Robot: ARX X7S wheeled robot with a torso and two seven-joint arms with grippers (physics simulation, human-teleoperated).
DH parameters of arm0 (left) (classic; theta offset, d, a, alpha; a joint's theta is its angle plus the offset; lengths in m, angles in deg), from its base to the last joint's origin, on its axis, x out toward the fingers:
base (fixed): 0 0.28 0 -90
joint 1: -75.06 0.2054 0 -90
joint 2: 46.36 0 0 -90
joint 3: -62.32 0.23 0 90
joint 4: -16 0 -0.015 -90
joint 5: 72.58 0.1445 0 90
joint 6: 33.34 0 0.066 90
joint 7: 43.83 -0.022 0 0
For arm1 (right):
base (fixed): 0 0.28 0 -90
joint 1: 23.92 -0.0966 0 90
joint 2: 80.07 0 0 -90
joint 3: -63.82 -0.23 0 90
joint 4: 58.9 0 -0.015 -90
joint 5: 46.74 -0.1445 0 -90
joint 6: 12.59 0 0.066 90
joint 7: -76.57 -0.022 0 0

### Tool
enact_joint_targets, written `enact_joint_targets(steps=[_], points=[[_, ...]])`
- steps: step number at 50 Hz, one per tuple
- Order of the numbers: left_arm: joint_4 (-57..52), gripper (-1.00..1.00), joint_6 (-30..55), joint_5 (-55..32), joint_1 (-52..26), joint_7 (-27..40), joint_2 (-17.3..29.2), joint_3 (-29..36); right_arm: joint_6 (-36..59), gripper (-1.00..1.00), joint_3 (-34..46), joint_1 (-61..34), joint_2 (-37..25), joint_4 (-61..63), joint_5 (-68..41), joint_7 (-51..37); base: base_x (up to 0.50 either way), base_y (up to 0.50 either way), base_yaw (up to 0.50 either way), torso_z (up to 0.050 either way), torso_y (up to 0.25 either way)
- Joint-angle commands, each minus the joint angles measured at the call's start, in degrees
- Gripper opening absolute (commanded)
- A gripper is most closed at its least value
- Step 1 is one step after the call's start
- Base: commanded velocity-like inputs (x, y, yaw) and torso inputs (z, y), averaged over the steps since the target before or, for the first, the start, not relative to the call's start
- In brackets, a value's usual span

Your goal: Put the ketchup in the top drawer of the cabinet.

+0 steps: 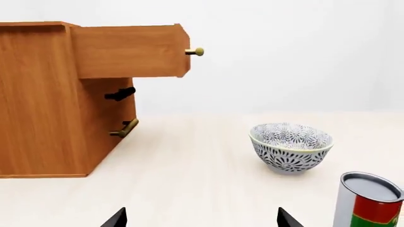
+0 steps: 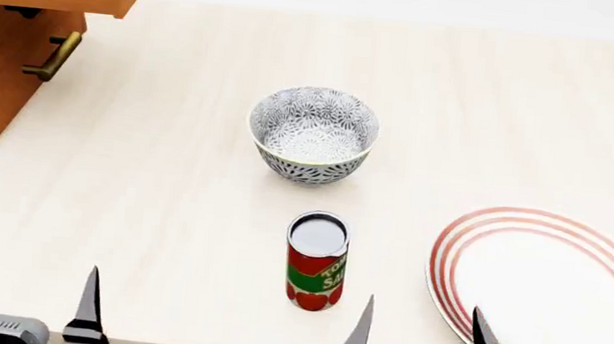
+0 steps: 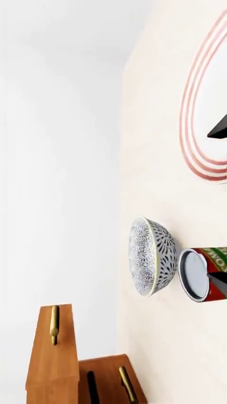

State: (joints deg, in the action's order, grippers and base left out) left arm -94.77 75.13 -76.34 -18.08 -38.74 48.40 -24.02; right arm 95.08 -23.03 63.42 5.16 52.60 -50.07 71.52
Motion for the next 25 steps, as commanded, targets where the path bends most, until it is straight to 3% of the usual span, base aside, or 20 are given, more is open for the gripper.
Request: enact_joint_targets(steps=[1,16,18,25], points=[[-10.64,1.0,8.34,-0.92,-1.66,1.69,1.44,0.57,6.78,1.0,0.39,-1.48,-1.26,9.53,-1.0,-1.54,0.0,0.0,0.0,0.0,0.0],[-15.43,1.0,10.64,-2.36,-1.51,2.69,2.55,0.86,10.08,1.0,1.08,-1.79,-2.29,14.92,-2.39,-2.8,0.02,0.0,0.0,0.0,0.0],[-15.29,1.0,10.58,-2.6,-1.46,2.74,2.62,0.88,5.91,1.0,1.71,-0.5,-2.35,12.14,-1.85,-2.67,0.44,0.0,0.0,0.0,0.0],[-14.54,1.0,9.65,-3.2,-1.18,3.02,2.94,0.77,6.17,1.0,2.13,-0.93,-2.64,11.9,-2.14,-3.2,0.5,0.0,0.0,0.0,0.0]])
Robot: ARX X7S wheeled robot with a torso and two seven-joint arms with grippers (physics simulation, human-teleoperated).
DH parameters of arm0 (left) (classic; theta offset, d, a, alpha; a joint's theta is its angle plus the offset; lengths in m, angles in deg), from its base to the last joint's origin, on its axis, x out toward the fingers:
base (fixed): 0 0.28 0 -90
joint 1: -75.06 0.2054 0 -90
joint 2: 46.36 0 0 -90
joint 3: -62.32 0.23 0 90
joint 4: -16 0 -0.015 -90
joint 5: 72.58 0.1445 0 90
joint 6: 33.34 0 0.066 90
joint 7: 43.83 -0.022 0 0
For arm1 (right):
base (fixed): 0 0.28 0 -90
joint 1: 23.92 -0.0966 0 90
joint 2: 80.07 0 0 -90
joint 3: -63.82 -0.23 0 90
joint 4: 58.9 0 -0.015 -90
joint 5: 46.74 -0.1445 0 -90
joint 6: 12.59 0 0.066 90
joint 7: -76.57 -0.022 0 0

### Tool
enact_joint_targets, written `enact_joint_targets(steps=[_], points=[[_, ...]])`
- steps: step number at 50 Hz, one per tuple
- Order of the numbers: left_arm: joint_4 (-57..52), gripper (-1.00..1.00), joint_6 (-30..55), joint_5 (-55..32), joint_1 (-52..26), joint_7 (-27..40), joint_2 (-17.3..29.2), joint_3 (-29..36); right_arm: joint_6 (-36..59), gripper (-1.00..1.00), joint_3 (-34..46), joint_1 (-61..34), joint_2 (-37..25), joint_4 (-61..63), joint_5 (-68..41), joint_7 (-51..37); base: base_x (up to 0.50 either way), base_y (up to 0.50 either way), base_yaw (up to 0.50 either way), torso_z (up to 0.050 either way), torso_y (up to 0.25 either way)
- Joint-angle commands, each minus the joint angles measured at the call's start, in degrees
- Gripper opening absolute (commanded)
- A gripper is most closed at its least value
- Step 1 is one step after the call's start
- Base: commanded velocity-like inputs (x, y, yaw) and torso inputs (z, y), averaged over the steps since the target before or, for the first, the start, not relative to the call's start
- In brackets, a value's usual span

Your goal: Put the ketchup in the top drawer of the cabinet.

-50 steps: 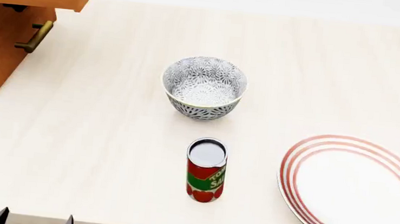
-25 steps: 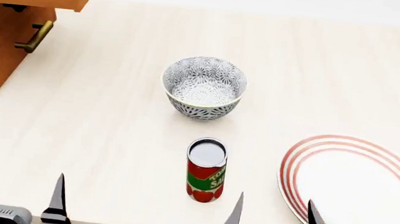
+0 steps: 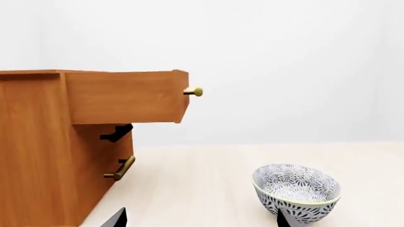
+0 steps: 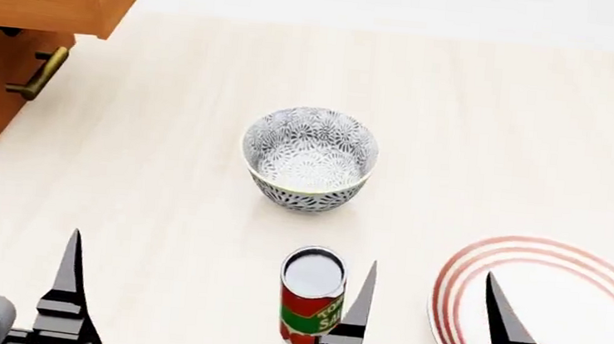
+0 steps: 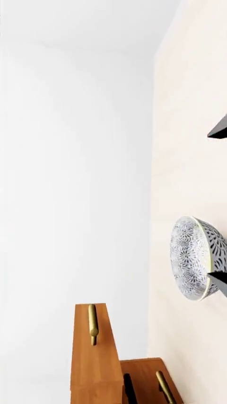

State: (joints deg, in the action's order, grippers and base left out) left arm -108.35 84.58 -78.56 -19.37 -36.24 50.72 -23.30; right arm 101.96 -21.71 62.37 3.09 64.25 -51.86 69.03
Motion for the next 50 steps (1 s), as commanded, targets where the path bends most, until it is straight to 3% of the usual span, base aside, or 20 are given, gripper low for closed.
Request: enact_joint_targets(steps=[1,34,50], points=[[-0.92,1.0,0.15,-1.04,0.12,0.57,0.67,0.09,-0.81,1.0,0.86,0.14,-0.6,0.1,-0.41,-0.76,0.5,0.0,0.0,0.0,0.0],[1.28,1.0,-1.28,-3.0,-0.06,1.93,1.92,0.62,1.58,1.0,1.81,-1.68,-1.84,0.68,-1.89,-3.12,0.5,0.0,0.0,0.0,0.0],[2.5,1.0,-1.89,-3.54,-0.25,2.6,2.38,1.15,0.62,1.0,2.21,-1.82,-2.4,-1.07,-2.93,-3.39,0.0,0.37,0.0,0.0,0.0]])
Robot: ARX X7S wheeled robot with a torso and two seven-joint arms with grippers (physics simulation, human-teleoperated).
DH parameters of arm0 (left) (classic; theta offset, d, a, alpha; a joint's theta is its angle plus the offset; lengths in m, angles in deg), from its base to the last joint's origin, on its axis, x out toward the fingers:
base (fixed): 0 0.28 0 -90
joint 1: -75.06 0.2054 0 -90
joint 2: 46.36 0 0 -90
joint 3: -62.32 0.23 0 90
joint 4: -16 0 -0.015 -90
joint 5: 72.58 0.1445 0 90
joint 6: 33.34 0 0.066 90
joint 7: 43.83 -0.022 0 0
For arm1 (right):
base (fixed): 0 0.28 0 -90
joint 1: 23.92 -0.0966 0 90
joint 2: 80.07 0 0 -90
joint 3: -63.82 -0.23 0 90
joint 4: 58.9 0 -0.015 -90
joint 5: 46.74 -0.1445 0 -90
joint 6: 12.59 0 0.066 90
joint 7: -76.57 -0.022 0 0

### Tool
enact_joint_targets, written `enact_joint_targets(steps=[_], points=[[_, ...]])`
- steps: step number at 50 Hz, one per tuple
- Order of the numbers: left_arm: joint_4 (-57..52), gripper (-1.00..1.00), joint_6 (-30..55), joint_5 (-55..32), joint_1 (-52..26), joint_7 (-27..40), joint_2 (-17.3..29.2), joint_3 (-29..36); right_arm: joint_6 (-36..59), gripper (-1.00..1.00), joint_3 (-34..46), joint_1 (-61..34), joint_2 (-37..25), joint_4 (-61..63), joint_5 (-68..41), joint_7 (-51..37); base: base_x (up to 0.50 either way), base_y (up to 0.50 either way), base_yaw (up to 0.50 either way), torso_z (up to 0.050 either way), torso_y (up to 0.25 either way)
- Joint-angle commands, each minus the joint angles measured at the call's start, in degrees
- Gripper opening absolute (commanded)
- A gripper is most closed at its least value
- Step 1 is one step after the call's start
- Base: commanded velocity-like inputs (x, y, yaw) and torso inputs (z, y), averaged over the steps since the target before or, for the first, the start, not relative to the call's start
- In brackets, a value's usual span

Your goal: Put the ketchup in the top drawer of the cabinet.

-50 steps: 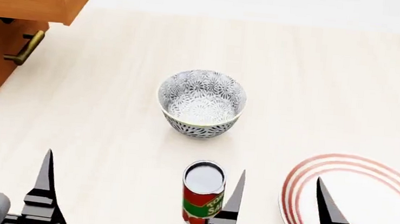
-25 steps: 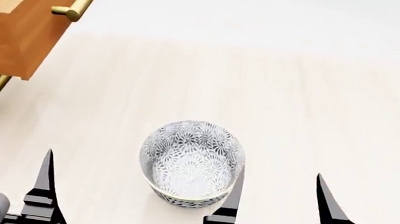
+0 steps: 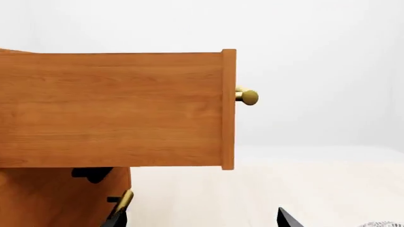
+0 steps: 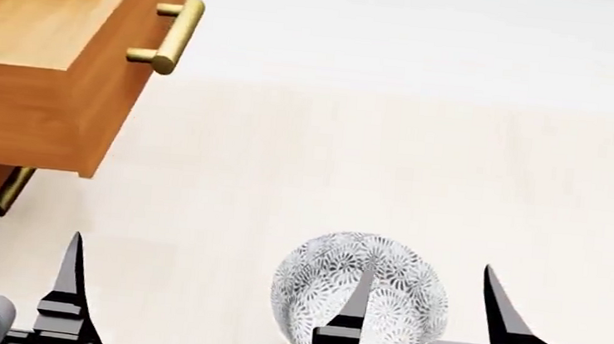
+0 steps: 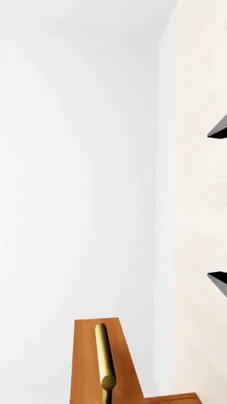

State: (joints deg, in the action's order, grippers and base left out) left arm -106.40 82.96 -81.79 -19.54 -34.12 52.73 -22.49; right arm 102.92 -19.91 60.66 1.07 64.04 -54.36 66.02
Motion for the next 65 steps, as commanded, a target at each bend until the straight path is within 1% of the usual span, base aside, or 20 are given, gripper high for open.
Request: enact_joint_targets(steps=[1,34,39,40,45,57,65], points=[[0.7,1.0,-0.4,-0.3,-0.1,0.51,0.39,0.41,-0.49,1.0,0.46,-0.06,-0.42,-0.98,-0.42,-0.43,0.0,0.5,0.0,0.0,0.0],[2.02,1.0,-1.36,-0.91,-0.47,1.65,1.56,1.68,-0.94,1.0,1.44,-0.33,-1.58,-1.77,-1.4,-1.82,0.0,0.5,0.0,0.0,0.0],[2.31,1.0,-1.72,-1.33,-0.44,1.74,1.73,1.39,-1.11,1.0,1.48,-0.54,-1.66,-1.55,-1.89,-1.82,0.0,0.0,0.0,0.0,0.0],[1.67,1.0,-1.47,-0.86,-0.54,1.93,1.5,2.38,-0.72,1.0,-6.39,4.16,-7.97,4.39,-4.03,0.21,0.0,0.0,0.0,0.0,0.0],[1.55,1.0,-1.39,-0.87,-0.57,2.23,1.57,2.7,1.09,1.0,-9.18,3.88,-9.42,5.79,-5.2,-0.08,0.0,0.0,0.0,0.0,0.0],[1.59,1.0,-1.54,-0.86,-0.49,2.83,1.7,3.55,1.45,1.0,-16.17,5.97,-11.82,7.14,-9.19,0.86,0.0,0.0,0.0,0.0,0.0],[1.65,1.0,-1.63,-1.3,-0.26,3.09,2.05,3.39,4.58,1.0,-20.58,6.54,-15.04,9.11,-11.2,1.4,0.0,0.0,0.0,0.0,0.0]])
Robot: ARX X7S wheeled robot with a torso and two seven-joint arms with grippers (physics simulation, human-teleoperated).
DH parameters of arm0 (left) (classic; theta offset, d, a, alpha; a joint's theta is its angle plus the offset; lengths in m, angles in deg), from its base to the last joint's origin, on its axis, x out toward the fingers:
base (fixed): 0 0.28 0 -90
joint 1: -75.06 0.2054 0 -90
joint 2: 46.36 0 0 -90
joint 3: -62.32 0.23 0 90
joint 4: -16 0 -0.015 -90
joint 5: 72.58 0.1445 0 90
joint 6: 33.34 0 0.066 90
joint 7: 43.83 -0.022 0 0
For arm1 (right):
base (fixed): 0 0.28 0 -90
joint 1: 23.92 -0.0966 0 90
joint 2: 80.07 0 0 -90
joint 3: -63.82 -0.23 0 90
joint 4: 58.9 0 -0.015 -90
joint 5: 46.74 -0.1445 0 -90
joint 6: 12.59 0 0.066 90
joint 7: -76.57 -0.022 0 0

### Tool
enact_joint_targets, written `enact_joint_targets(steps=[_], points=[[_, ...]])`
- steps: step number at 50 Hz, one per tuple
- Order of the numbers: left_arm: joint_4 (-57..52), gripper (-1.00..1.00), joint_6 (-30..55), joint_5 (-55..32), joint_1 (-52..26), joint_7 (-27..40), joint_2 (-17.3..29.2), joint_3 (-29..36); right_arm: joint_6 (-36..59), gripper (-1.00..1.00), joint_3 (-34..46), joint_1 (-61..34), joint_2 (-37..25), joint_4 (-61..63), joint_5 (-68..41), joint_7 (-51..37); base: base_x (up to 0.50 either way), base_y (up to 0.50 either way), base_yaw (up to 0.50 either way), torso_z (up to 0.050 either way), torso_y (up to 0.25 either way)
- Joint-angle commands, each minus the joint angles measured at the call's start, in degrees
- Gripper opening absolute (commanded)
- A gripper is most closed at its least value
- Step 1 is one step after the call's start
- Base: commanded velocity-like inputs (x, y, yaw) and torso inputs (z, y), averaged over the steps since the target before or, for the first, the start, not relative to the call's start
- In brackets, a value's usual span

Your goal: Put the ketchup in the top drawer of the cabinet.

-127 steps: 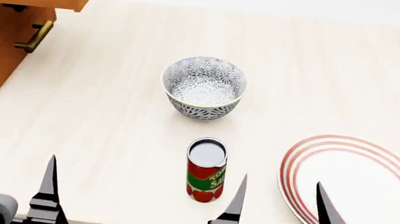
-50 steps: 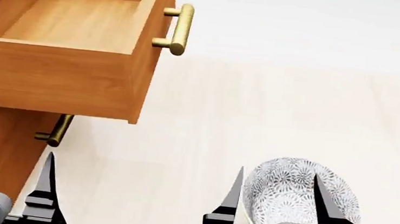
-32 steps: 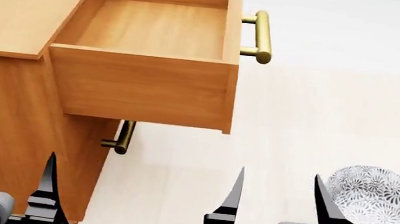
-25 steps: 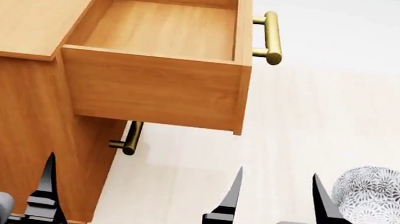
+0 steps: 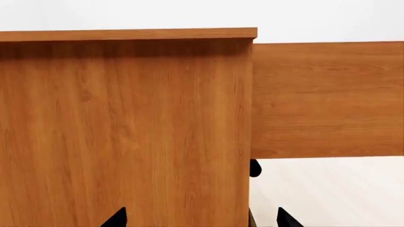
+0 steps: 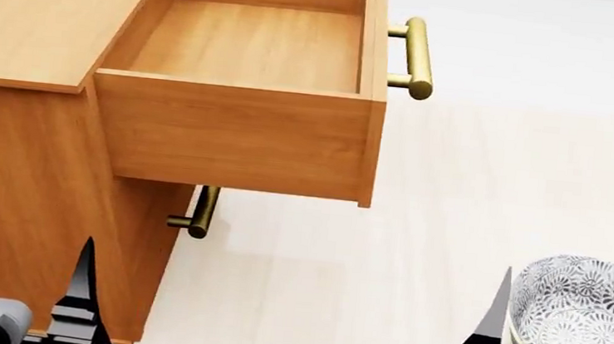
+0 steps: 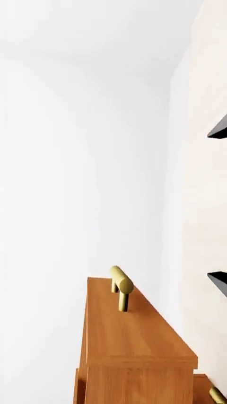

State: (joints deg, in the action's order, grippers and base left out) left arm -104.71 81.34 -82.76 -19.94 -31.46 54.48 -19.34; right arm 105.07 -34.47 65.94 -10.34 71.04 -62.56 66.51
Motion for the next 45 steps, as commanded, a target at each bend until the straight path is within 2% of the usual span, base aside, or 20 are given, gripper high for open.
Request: enact_joint_targets(steps=[1,14,34,45], points=[[-0.01,1.0,-0.07,-0.44,0.17,0.45,0.31,0.18,2.68,1.0,-6.37,1.27,-3.8,1.8,-3.18,0.95,0.0,0.0,0.0,0.0,0.0],[0.87,1.0,-0.32,-0.87,0.04,0.95,0.31,0.61,1.52,1.0,-14.01,2.62,-5.76,-2.32,-7.03,3.75,0.0,0.0,0.0,0.0,0.0],[2.81,1.0,-0.94,-0.59,-0.64,2.0,0.34,1.72,-6.73,1.0,-15.27,2.4,-9.35,-16.76,-7.97,13.69,0.0,0.0,0.0,0.0,0.0],[4.97,1.0,-1.85,-0.48,-1.34,2.32,0.1,2.51,-10.8,1.0,-15.59,5.73,-10.99,-18.82,-9.44,20.31,0.0,0.0,0.0,0.0,0.0]])
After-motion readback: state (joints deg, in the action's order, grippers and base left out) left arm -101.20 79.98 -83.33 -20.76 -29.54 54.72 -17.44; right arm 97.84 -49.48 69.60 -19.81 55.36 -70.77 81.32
